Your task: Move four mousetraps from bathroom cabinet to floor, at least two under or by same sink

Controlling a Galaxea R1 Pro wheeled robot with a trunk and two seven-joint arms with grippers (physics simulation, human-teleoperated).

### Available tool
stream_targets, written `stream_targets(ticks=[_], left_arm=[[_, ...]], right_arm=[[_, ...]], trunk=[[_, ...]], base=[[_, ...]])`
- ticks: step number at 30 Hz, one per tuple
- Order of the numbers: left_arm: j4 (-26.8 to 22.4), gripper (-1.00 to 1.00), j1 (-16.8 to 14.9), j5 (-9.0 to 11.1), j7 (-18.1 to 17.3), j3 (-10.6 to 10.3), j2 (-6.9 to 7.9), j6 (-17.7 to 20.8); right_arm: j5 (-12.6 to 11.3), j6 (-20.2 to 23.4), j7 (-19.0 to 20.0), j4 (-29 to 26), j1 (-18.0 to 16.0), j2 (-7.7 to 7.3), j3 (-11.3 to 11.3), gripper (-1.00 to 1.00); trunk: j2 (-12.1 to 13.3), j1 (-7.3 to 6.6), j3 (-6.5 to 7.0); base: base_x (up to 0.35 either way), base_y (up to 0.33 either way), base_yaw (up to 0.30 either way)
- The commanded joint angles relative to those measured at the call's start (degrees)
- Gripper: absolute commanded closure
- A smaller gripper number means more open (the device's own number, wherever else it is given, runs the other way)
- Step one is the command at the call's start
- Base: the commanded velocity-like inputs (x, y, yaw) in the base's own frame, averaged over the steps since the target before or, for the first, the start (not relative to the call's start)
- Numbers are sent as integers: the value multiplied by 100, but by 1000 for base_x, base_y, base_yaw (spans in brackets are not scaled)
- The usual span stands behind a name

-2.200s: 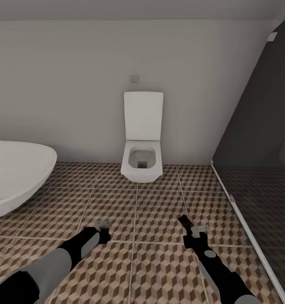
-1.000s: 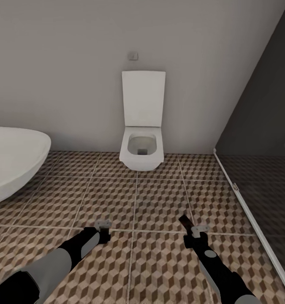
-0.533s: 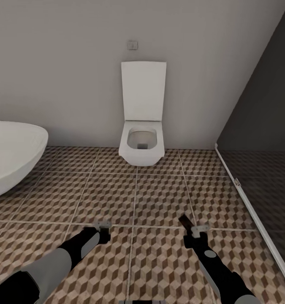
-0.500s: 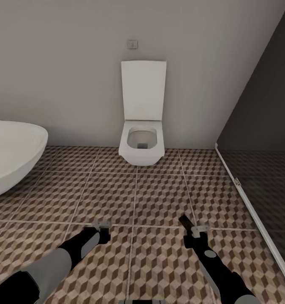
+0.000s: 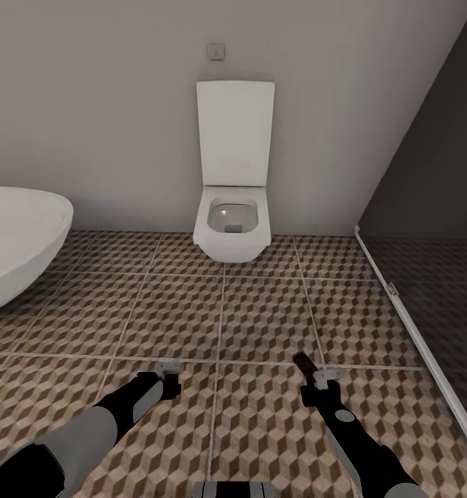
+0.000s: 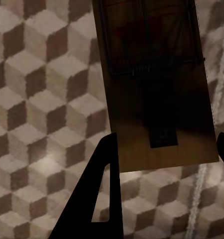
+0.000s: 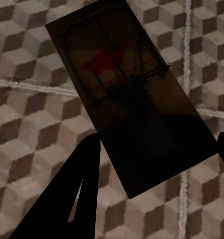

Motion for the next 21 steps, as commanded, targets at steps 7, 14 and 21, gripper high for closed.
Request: stream_targets(ticks=[7, 14, 21], left_arm=[[-18, 100, -3, 58, 46, -45, 7, 20], [-26, 100, -4, 52, 45, -45, 7, 20], [-31, 100, 2, 43, 46, -48, -93, 12]], right_arm=[[-61, 24, -46, -12, -3, -11, 47, 100], [-50, 20, -49, -15, -2, -8, 50, 100], [94, 19, -35, -298, -2, 10, 471, 100]], trunk=[[-284, 153, -195], [-324, 175, -273], [-324, 175, -287]], base=[[0, 0, 0], [0, 0, 0], [0, 0, 0]])
